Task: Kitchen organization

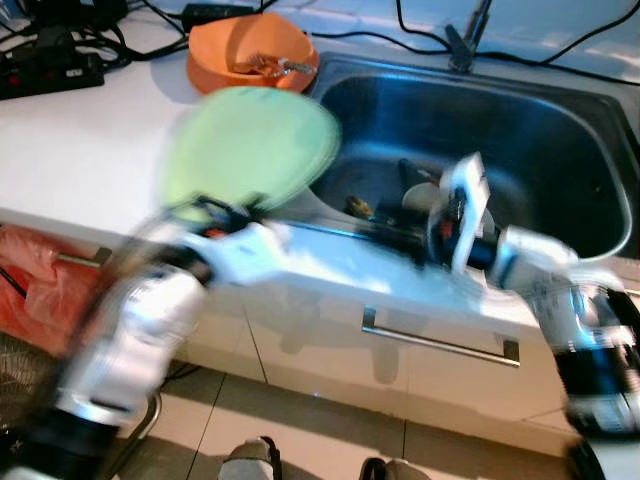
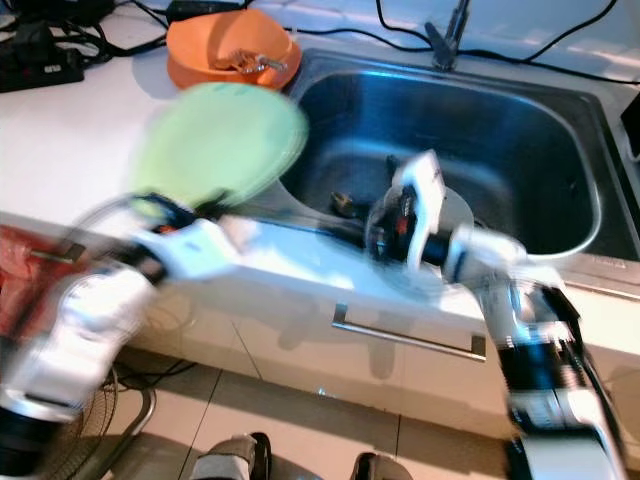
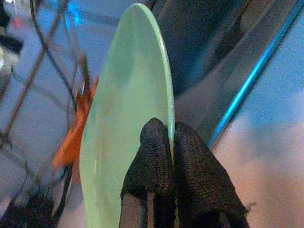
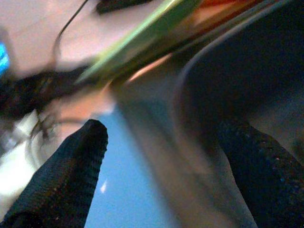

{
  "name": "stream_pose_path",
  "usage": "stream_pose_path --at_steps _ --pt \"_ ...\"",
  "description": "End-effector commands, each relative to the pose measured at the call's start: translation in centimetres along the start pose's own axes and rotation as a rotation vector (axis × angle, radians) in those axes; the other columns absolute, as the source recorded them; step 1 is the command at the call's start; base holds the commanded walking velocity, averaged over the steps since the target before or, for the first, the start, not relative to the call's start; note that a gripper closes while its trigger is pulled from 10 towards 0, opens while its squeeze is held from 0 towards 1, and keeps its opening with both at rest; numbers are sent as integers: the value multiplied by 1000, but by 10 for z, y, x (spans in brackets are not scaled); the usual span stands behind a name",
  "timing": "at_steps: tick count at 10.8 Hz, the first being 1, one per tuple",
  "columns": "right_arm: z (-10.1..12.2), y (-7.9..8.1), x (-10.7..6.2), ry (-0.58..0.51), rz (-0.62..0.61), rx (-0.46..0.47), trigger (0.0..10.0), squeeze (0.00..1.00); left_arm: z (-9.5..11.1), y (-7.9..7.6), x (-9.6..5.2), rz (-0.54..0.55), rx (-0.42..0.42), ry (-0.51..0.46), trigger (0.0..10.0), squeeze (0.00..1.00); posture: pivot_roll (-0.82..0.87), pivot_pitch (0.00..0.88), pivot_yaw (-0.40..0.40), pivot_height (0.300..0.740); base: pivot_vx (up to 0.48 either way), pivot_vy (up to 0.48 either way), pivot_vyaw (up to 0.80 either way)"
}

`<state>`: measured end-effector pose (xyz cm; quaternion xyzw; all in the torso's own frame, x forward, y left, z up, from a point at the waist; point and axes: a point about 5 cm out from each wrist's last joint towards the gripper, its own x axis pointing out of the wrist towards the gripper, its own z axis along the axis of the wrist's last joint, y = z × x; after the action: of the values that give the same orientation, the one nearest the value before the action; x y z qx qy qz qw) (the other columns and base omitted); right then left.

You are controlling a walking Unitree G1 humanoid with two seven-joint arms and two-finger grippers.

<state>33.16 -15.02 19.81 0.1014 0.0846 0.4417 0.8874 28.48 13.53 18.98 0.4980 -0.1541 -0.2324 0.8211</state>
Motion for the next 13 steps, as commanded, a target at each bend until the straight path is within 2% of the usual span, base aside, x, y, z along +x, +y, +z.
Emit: stream_pose_path --at_steps 1,3,4,7,9,11,13 --pt "9 -12 -3 -59 -100 49 10000 0 13 -7 7 -16 22 -69 0 0 188 138 -31 740 0 0 0" --pt "27 -24 -6 -169 -201 160 10000 0 27 -15 29 -4 46 -161 0 0 163 135 -31 740 0 0 0" --pt "28 -23 -5 -168 -198 161 10000 0 28 -16 30 -9 50 -185 0 0 157 135 -31 740 0 0 0" --pt "27 -25 -9 -166 -219 210 10000 0 32 -28 55 -24 62 -226 0 0 135 137 -28 740 0 0 0" --pt "32 -19 -8 -183 -173 256 10000 0 31 -33 71 -15 70 -233 0 0 123 139 -28 740 0 0 0" --pt "33 -16 -15 -173 -146 229 10000 0 25 -28 77 15 73 -209 0 0 115 138 -27 740 0 0 0" --pt "33 -25 -24 -203 -231 236 10000 0 6 -10 79 70 95 -140 0 0 108 139 -26 740 0 0 0"
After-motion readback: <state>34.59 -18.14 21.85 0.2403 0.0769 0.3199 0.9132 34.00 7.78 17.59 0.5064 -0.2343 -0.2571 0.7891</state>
